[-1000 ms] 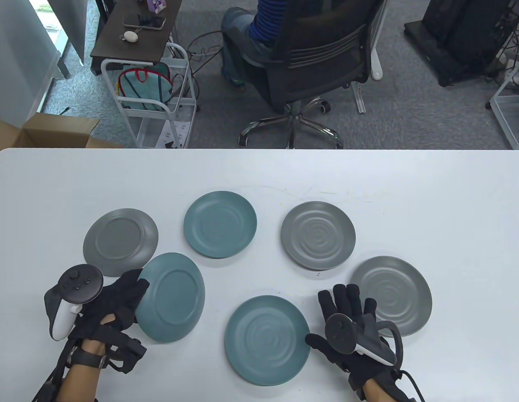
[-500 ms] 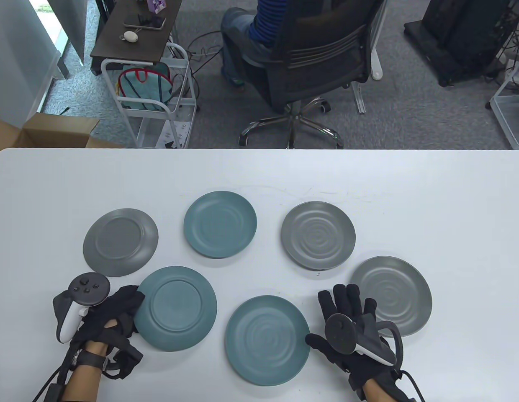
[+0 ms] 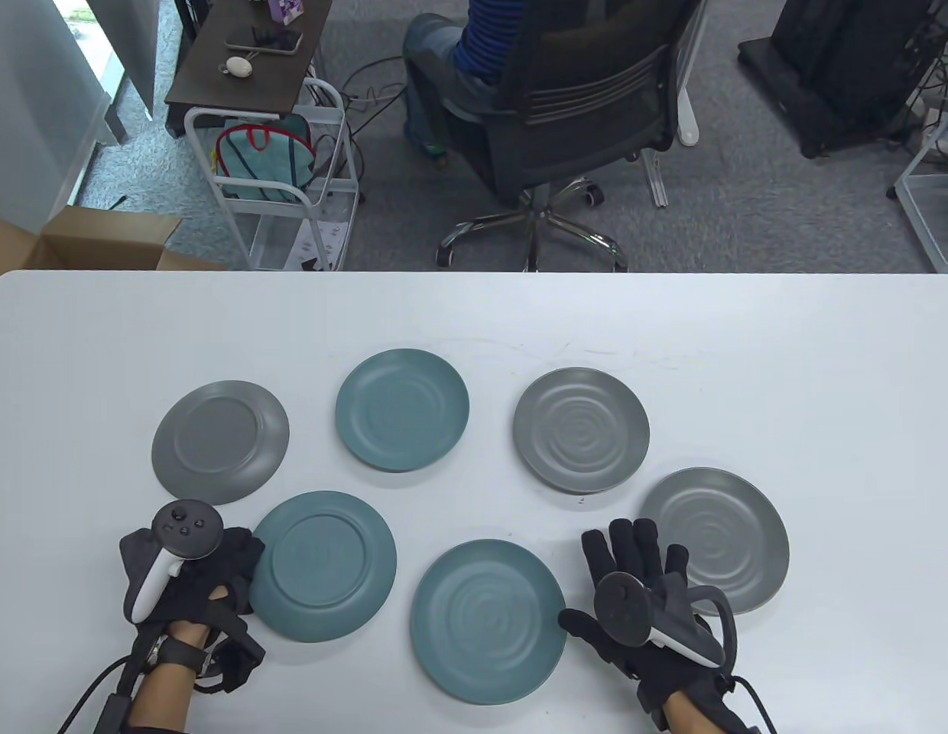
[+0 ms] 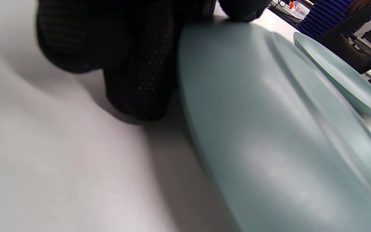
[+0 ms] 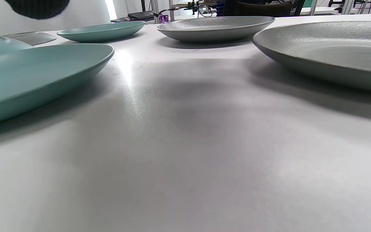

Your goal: Flip plate to back facing up

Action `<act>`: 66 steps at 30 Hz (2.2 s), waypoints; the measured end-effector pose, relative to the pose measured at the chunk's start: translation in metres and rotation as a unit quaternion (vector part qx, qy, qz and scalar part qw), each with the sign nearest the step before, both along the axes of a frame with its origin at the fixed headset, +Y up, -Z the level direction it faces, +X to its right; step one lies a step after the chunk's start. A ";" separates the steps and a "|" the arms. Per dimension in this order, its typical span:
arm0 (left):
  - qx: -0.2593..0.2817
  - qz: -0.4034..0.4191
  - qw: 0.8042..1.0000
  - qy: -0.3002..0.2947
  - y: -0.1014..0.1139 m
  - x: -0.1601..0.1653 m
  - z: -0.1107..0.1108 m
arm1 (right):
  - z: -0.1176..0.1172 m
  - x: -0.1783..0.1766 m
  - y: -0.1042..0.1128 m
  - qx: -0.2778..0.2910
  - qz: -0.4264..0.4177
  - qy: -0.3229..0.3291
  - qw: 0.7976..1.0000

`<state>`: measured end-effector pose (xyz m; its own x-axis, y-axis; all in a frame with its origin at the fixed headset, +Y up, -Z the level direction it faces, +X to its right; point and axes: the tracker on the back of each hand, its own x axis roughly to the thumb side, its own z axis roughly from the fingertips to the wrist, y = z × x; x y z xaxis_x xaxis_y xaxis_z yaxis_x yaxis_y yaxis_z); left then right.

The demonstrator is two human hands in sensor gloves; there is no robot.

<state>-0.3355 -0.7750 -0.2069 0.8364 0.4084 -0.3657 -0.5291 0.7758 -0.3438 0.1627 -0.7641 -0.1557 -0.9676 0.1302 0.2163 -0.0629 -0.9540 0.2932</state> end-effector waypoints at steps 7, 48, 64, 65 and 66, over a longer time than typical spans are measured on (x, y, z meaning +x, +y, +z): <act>0.010 -0.044 0.999 -0.007 0.001 0.004 0.000 | 0.000 0.000 0.000 -0.003 0.000 0.001 1.000; 0.057 -0.192 0.974 -0.107 0.045 0.065 -0.012 | 0.000 -0.002 0.001 0.001 -0.003 0.004 1.000; 0.083 -0.203 0.952 -0.213 0.064 0.191 -0.070 | 0.000 0.000 0.003 0.005 -0.008 -0.003 1.000; 0.082 -0.205 0.951 -0.215 0.062 0.196 -0.074 | 0.000 0.000 0.003 0.006 -0.008 -0.004 1.000; 0.078 -0.208 0.950 -0.218 0.060 0.202 -0.079 | 0.000 0.000 0.003 0.006 -0.008 -0.005 1.000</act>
